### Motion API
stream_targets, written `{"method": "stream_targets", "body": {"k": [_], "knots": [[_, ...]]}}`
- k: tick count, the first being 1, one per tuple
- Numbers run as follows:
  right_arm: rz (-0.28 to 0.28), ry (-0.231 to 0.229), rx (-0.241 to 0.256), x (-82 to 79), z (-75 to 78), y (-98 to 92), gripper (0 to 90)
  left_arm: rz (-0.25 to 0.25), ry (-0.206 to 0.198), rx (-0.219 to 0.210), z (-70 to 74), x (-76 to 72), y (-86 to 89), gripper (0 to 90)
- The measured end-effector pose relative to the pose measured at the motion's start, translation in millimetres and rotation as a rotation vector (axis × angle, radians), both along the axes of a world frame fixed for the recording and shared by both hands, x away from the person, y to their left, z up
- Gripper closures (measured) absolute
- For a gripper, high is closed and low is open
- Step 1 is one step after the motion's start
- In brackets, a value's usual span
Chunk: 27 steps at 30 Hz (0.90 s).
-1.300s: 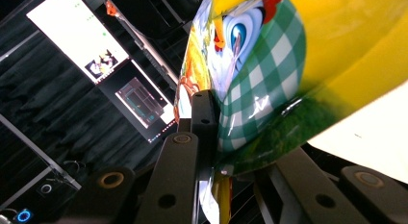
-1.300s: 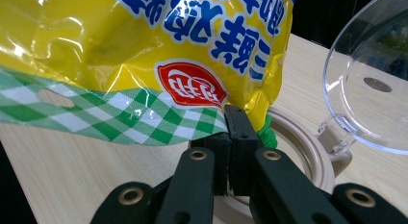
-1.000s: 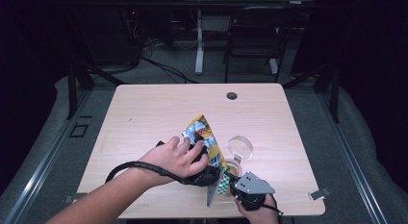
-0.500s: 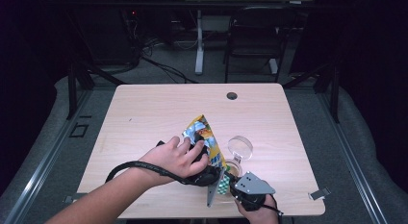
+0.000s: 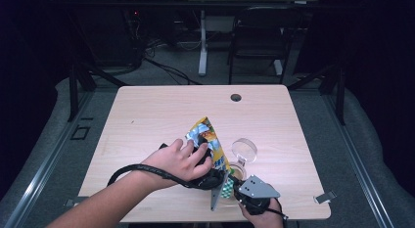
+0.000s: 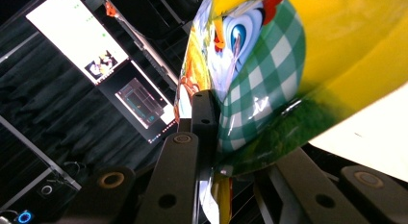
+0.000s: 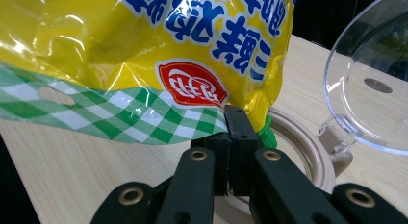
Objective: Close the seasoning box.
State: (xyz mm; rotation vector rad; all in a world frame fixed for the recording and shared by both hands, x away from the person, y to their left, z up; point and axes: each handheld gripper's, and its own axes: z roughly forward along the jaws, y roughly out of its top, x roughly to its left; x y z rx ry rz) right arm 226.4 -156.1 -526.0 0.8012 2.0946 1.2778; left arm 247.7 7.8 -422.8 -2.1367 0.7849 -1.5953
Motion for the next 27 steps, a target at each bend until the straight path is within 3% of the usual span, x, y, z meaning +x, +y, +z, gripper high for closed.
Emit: {"method": "stream_targets", "body": {"k": [27], "knots": [[0.006, -0.003, 0.009, -1.6, 0.9, 1.0, 88.8, -0.002, -0.007, 0.003, 3.2, -3.5, -1.5, 83.5]]}}
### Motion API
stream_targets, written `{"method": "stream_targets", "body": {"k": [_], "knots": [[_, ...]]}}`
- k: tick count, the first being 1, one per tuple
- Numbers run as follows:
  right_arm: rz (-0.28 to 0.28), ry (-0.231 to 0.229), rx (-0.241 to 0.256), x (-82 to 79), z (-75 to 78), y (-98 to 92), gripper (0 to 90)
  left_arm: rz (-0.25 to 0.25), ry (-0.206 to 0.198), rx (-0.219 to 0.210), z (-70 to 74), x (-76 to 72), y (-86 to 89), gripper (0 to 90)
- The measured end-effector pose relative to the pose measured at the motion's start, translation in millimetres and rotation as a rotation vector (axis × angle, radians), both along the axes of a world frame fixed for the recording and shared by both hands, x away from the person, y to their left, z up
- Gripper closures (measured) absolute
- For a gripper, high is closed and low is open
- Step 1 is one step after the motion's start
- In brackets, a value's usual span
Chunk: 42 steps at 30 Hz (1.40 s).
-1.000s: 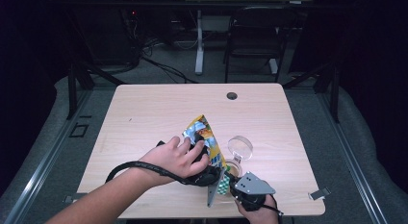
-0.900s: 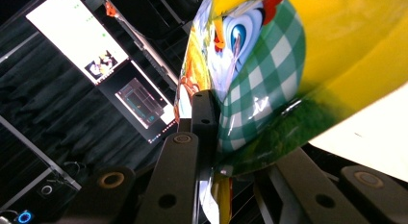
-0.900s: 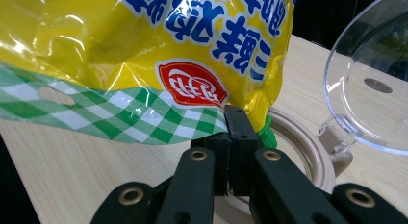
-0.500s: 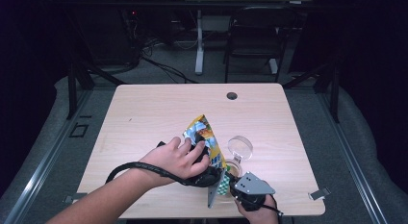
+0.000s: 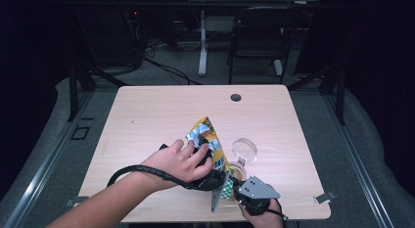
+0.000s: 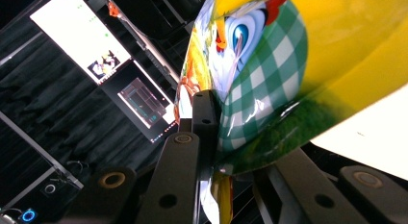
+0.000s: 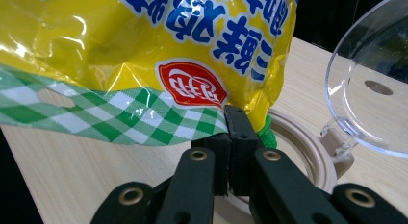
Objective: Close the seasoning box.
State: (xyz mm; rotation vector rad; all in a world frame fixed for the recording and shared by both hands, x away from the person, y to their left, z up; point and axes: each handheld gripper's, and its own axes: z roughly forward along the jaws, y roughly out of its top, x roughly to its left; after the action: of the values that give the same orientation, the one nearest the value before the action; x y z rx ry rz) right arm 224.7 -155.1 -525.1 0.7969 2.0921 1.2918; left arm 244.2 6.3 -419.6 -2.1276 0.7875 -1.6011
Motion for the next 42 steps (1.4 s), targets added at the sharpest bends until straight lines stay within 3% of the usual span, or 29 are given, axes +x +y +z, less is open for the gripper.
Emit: {"method": "stream_targets", "body": {"k": [31, 32, 35, 37, 38, 39, 42], "knots": [[0.003, -0.003, 0.0, -2.8, 1.9, -1.0, 89.0, -0.003, 0.003, -0.004, 2.5, -1.0, -1.3, 83.6], [0.002, -0.004, 0.004, -2.8, 1.9, -0.8, 89.0, -0.013, 0.014, -0.034, 1.3, -0.1, -0.2, 83.6], [0.003, -0.005, 0.004, -3.0, 2.2, -0.7, 89.0, -0.015, 0.014, -0.032, 1.5, -0.2, -0.1, 83.6], [0.003, -0.005, 0.003, -3.0, 2.2, -0.8, 89.0, -0.004, -0.001, 0.002, 3.1, -1.3, -1.4, 83.6], [0.003, -0.005, 0.002, -3.0, 2.2, -0.9, 88.9, -0.012, 0.013, -0.03, 1.4, -0.3, -0.1, 83.6], [0.002, -0.005, 0.003, -3.0, 2.2, -0.8, 89.0, -0.015, 0.013, -0.032, 1.3, -0.3, -0.2, 83.6], [0.004, -0.004, 0.0, -3.0, 2.1, -0.8, 89.0, -0.002, 0.001, 0.003, 2.8, -1.3, -1.5, 83.6]]}}
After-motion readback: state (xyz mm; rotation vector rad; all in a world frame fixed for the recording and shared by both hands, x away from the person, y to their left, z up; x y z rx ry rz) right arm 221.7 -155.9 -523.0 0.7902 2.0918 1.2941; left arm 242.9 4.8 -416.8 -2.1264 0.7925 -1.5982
